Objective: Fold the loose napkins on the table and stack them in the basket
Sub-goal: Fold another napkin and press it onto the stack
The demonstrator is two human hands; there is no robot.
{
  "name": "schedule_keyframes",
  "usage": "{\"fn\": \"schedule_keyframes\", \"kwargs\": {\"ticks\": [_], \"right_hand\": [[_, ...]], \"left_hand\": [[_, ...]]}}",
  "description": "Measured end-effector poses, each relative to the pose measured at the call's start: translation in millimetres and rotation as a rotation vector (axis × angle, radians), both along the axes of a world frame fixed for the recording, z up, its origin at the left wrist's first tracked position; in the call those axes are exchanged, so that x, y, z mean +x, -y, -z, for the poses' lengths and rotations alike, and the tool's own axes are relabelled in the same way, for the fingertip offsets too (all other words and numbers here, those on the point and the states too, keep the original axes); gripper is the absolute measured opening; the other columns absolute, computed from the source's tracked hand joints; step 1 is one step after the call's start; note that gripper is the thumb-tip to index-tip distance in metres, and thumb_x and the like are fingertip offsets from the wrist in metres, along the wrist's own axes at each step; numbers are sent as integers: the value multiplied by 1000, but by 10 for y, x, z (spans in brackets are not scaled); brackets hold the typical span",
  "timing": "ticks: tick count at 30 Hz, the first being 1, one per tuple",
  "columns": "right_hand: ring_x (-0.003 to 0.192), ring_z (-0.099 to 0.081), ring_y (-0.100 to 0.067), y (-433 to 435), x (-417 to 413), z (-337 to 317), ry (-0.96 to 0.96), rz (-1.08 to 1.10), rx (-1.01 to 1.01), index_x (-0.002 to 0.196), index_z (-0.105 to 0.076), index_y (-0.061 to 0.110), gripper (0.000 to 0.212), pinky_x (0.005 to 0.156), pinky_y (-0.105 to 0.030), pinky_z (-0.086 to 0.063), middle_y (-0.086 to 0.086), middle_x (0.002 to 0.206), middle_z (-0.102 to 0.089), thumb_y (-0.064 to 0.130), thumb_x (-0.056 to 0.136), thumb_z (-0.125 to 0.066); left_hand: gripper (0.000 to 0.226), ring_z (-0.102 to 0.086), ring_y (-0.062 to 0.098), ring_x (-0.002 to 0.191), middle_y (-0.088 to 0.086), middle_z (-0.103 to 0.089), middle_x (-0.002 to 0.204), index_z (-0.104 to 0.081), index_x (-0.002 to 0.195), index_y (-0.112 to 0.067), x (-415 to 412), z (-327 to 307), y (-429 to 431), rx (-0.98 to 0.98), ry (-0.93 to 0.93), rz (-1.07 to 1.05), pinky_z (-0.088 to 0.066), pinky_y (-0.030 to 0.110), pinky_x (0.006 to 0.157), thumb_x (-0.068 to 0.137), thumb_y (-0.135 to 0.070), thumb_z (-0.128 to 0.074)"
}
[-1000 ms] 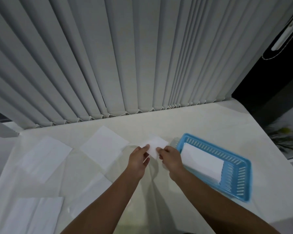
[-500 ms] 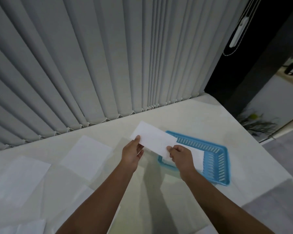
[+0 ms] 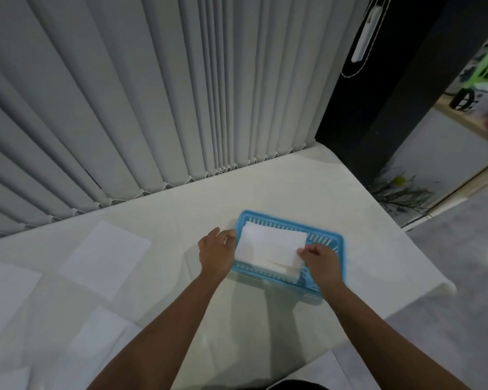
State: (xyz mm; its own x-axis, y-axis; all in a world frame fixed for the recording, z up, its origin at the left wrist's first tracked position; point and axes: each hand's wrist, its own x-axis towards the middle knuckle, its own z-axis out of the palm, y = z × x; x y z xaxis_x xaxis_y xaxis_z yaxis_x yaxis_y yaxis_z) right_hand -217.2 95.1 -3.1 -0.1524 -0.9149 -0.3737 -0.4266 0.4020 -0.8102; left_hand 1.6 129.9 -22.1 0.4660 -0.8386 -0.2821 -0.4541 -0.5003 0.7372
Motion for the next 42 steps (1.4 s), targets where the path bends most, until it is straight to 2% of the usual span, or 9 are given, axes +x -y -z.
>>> {"fn": "schedule_keyframes", "kwargs": {"ticks": [3, 9, 13, 19, 25, 30, 33, 38, 42], "right_hand": [[65, -56, -20, 7, -109, 101, -29, -26, 25, 65, -61, 12, 20, 64, -30, -43, -3, 65, -61, 16, 84, -68], [64, -56, -15, 14, -189, 118, -6, -67, 38, 72, -64, 12, 13, 63, -28, -42, -2, 72, -64, 16, 84, -68], [69, -57, -17, 39, -209, 119, 5, -82, 44, 74, -66, 10, 12, 72, -32, -45, -3, 74, -65, 15, 84, -68], [64, -57, -17, 47, -136, 106, 10, -95, 60, 79, -67, 7, 11, 58, -24, -43, -3, 73, -64, 16, 85, -69], [76, -61, -19, 1, -95, 166, -6, -66, 47, 83, -67, 11, 10, 65, -27, -43, 1, 80, -66, 20, 83, -70], [88, -57, -17, -78, -99, 173, -46, 3, 7, 118, -57, 18, 37, 79, -27, -39, 0, 96, -60, 27, 84, -71], [111, -55, -20, -122, -126, 238, -119, -72, -10, 133, -52, 17, 54, 97, -34, -42, -4, 123, -57, 30, 84, -70], [132, -41, -22, -181, -84, 248, -337, -223, -56, 144, -40, 21, 62, 108, -34, -32, -4, 145, -43, 32, 88, -64], [141, -28, -22, -205, -67, 244, -360, -277, -116, 149, -30, 20, 66, 114, -36, -24, -2, 155, -32, 34, 91, -59]], "left_hand": [[28, -22, 22, 139, 0, -38, 150, -65, 111, -38, -20, 49, -30, 55, 102, 25, -23, 34, 111, 96, -34, -42], [32, -13, 23, 143, 0, -22, 158, -62, 119, -40, -70, -41, -26, 150, 154, 81, -17, 39, 117, 98, -36, -38], [35, -12, 22, 143, 1, -18, 159, -60, 121, -39, -93, -36, -19, 196, 183, 111, -14, 38, 116, 99, -37, -34], [36, -12, 23, 143, 1, -18, 159, -60, 123, -38, -79, -59, -10, 215, 200, 141, -17, 40, 117, 99, -38, -32], [36, -14, 23, 143, 2, -19, 159, -59, 124, -37, -66, -37, -11, 212, 248, 169, -18, 39, 116, 100, -38, -33], [36, -18, 26, 141, 4, -21, 159, -58, 128, -33, -58, 62, -39, 133, 371, 216, -20, 39, 116, 98, -37, -38], [39, -16, 29, 141, 7, -18, 159, -52, 134, -30, -73, 102, -88, 104, 480, 276, -17, 40, 115, 97, -38, -40], [41, -14, 30, 142, 8, -15, 160, -47, 138, -29, -62, 158, -124, 90, 511, 314, -15, 41, 116, 99, -36, -37], [40, -15, 29, 142, 7, -16, 160, -48, 137, -29, -47, 176, -127, 64, 499, 310, -15, 41, 116, 100, -33, -36]]}}
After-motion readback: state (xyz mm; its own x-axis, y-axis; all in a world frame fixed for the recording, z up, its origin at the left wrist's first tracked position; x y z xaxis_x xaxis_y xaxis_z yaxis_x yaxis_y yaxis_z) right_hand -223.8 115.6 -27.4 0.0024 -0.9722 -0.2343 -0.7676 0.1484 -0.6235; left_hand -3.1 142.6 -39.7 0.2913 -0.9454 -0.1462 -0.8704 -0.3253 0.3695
